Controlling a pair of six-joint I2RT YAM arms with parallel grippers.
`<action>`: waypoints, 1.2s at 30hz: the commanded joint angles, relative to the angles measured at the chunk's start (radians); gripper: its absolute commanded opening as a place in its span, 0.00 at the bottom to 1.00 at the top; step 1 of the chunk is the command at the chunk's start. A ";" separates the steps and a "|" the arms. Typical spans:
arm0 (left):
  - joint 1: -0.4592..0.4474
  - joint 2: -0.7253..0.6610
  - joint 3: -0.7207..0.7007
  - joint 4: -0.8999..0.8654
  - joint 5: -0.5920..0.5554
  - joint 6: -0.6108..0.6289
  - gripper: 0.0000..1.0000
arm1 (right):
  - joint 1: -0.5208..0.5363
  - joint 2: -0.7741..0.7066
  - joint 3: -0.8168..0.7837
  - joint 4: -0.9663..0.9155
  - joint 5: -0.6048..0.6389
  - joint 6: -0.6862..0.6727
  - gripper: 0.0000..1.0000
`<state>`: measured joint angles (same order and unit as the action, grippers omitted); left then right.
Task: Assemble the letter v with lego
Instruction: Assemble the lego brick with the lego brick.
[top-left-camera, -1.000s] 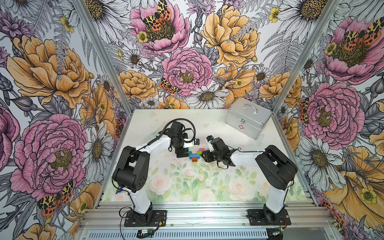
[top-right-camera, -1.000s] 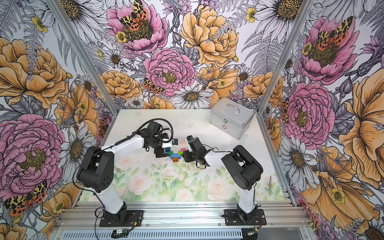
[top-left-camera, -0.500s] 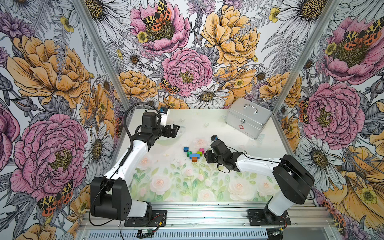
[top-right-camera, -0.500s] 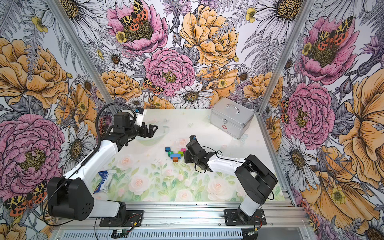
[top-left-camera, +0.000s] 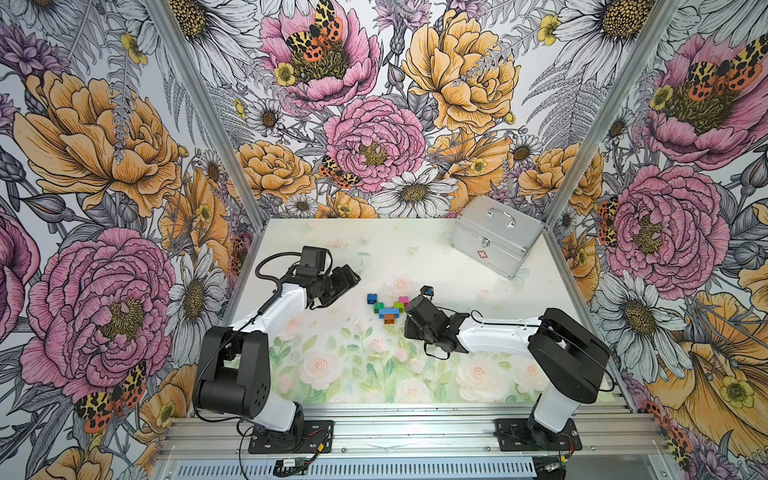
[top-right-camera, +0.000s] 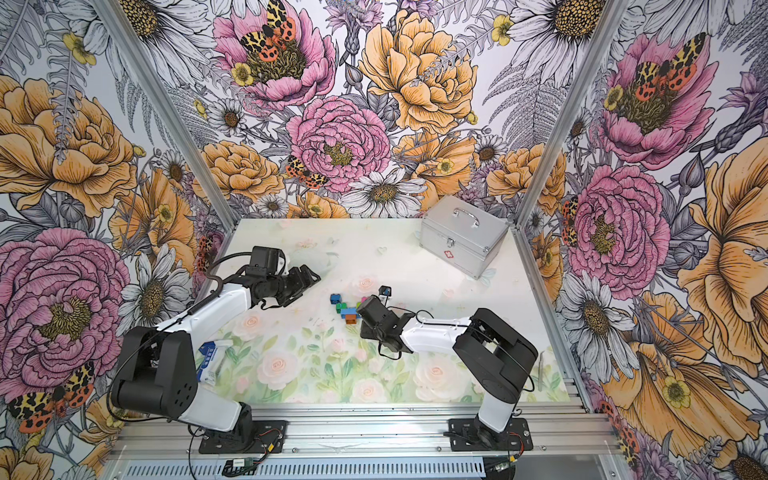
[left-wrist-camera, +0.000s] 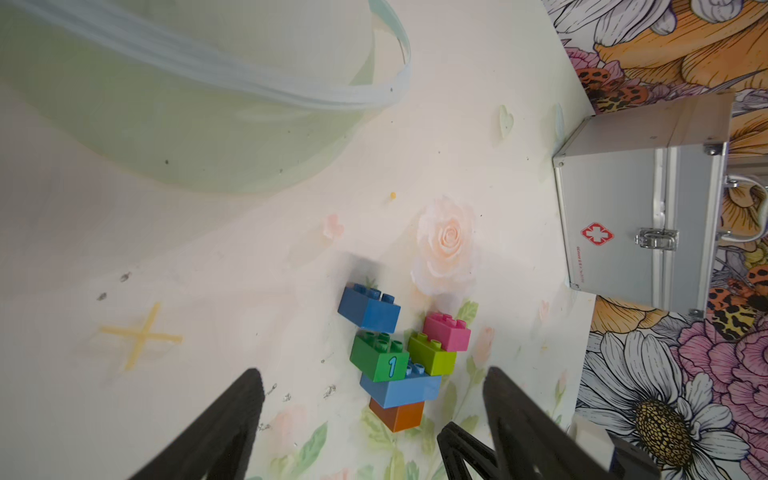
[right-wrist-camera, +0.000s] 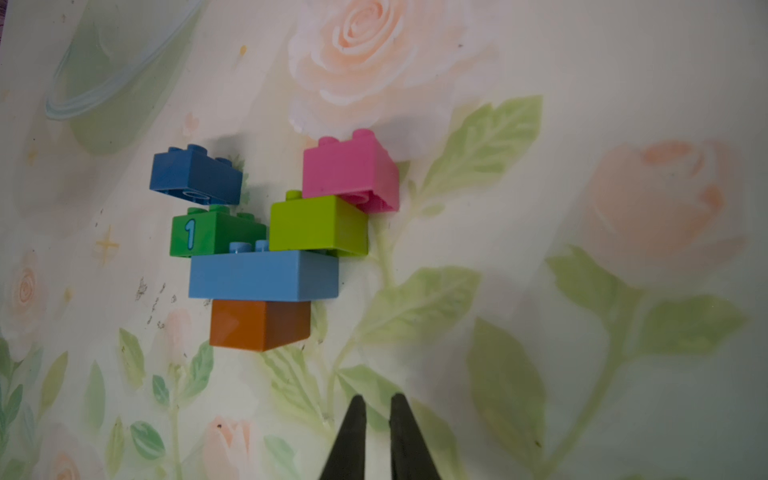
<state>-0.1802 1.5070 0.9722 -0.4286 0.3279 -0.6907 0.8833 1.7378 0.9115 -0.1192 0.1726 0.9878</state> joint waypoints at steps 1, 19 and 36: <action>-0.019 0.013 0.004 -0.031 -0.041 -0.067 0.83 | 0.007 0.030 0.058 -0.003 0.016 0.041 0.16; -0.192 0.028 0.054 -0.043 -0.156 -0.566 0.99 | 0.007 0.127 0.141 -0.005 0.032 0.128 0.14; -0.071 0.053 0.057 -0.046 -0.138 -0.272 0.98 | -0.020 0.181 0.200 -0.003 0.004 0.090 0.13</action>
<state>-0.2947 1.5269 0.9833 -0.4694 0.1322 -1.1595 0.8742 1.8912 1.0790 -0.1238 0.1833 1.0981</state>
